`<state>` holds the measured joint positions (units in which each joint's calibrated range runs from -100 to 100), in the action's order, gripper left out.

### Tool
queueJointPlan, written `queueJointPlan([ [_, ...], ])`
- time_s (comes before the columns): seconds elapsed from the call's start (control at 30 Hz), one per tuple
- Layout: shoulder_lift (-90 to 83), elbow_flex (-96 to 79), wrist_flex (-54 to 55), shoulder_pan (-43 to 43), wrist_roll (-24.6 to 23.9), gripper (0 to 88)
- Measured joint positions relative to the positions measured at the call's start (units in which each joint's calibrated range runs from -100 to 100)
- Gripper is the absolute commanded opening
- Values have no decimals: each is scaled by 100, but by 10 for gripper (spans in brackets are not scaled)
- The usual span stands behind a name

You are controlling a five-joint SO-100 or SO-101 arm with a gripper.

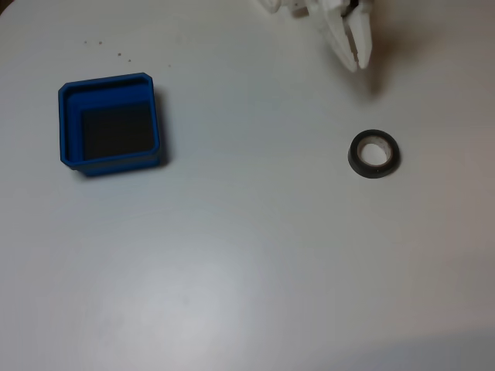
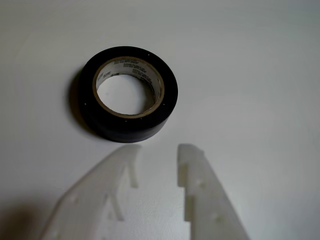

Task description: Pick the black tape roll and drop it in the blue box

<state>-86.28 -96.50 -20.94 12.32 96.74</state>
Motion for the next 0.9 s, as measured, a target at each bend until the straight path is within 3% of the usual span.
queueJointPlan([
  [0.9, 4860, 3247, -304, -10, -75, 8],
])
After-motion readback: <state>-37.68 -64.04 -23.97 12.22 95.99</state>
